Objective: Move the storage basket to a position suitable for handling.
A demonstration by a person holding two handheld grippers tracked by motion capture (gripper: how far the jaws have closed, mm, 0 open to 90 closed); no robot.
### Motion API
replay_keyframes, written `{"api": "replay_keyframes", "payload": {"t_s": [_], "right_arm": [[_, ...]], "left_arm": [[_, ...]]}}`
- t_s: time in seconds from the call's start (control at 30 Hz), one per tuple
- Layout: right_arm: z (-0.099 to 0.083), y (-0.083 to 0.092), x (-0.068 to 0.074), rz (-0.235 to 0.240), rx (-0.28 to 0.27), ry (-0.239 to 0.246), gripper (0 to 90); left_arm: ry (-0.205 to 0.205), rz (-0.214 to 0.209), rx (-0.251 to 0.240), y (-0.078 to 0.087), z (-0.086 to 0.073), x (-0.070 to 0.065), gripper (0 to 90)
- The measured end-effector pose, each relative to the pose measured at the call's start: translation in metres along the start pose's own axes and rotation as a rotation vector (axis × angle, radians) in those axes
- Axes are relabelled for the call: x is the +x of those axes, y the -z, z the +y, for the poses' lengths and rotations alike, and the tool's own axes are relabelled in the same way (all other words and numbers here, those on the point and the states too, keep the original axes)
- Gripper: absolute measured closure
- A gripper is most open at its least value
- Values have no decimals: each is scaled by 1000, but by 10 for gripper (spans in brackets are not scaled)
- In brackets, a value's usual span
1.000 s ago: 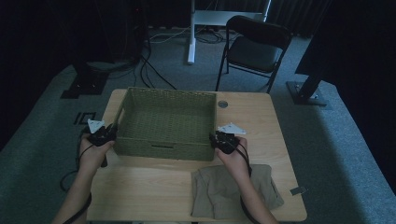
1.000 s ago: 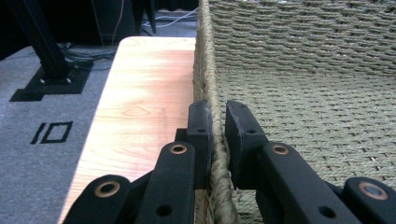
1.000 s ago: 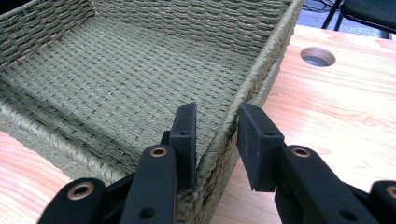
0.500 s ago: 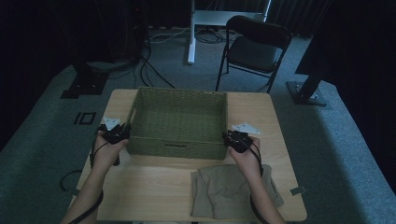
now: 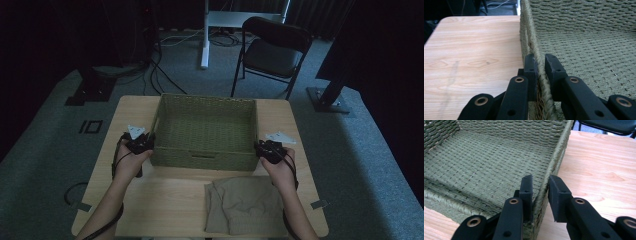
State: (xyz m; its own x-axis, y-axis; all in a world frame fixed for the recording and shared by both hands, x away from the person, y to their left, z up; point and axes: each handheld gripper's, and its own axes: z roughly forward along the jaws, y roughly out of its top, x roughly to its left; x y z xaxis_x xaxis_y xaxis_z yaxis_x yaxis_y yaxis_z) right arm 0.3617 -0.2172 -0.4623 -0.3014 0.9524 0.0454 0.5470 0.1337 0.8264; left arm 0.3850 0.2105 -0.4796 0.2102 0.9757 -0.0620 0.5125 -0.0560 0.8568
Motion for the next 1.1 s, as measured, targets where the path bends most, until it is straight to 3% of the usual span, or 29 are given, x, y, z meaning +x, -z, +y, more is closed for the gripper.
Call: {"api": "replay_keyframes", "payload": {"t_s": [0.57,0.8,1.1], "right_arm": [[-7,13,-41,-32,-2,-34,756],[-9,16,-56,-20,-5,-69,760],[-11,21,-74,-44,-3,-66,771]], "left_arm": [[-11,-37,6,-10,3,-40,808],[-16,-46,11,-12,4,-52,806],[-24,-62,21,-14,4,-72,797]]}}
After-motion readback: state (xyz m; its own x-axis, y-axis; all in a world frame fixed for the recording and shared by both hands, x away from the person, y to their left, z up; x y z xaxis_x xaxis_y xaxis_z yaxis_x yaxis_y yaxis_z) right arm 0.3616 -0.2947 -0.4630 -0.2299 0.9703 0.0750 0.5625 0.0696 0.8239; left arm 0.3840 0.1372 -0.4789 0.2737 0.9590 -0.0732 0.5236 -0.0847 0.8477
